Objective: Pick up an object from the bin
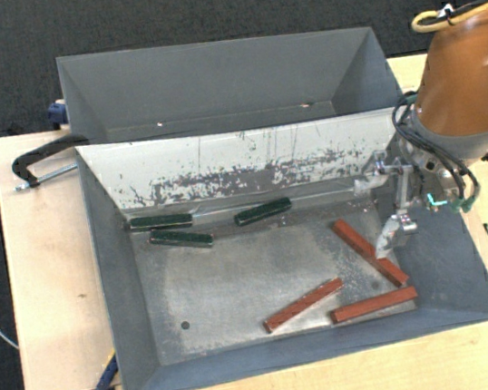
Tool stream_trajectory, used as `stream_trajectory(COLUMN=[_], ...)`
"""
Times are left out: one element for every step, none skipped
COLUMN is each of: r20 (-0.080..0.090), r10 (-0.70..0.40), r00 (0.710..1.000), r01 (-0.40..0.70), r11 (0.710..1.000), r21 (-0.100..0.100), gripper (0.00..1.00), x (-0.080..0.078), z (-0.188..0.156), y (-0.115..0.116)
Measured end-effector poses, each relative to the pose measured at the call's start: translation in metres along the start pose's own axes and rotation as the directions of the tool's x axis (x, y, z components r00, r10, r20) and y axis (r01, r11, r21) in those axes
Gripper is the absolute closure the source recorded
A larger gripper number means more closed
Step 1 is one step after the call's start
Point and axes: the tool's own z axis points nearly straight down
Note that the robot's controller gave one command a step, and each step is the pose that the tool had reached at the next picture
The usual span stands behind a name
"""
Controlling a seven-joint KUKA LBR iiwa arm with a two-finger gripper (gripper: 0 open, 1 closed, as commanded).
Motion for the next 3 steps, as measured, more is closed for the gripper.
stream_trajectory(r20=[0.008,0.014,0.009], r10=[-0.001,0.005,0.011], r00=[1.000,1.000,1.000], r01=[0.001,-0.005,-0.011], r11=[1.000,1.000,1.000], r21=[0.001,0.002,0.001], gripper=[0.00,0.00,0.00], x=[-0.002,0.007,0.020], z=[-0.004,0.048,0.101], y=[0.000,-0.002,-0.010])
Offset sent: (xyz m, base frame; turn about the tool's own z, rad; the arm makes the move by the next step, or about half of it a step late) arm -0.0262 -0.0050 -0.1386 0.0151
